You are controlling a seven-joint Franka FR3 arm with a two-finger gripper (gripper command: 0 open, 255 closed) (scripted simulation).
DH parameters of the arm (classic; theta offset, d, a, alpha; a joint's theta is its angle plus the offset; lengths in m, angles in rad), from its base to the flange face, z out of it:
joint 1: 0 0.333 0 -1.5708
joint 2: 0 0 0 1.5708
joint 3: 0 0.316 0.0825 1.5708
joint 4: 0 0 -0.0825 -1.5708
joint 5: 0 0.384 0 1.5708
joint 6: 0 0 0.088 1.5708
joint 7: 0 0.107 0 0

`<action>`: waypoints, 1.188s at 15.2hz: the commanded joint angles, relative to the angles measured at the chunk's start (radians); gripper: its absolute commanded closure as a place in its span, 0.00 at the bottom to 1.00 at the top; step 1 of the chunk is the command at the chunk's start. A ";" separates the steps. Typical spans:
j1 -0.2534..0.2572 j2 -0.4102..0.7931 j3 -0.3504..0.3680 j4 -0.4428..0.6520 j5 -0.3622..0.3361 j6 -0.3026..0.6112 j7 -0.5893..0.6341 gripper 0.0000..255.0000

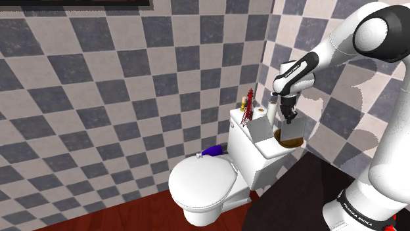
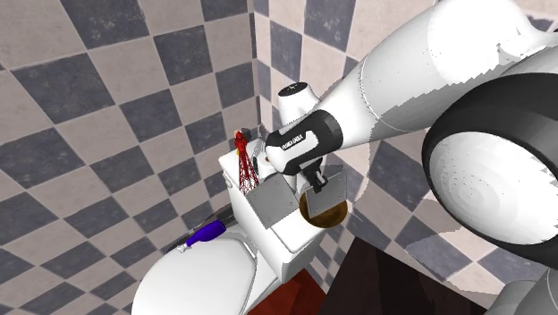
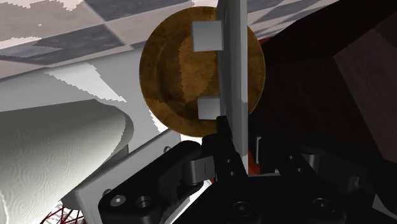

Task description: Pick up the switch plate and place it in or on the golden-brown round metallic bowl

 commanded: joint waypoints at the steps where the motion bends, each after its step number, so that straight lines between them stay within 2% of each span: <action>1: 0.000 0.001 0.000 0.000 0.000 0.000 0.000 1.00; 2: 0.000 0.001 0.000 0.000 0.000 0.000 0.000 1.00; 3: 0.000 0.001 0.000 0.000 0.000 0.000 0.000 0.00; 8: 0.000 0.001 0.000 0.000 0.000 0.000 0.000 0.00; 12: 0.020 -0.071 -0.003 0.057 -0.021 -0.126 0.017 0.00; 18: 0.020 -0.071 -0.003 0.057 -0.021 -0.126 0.017 0.00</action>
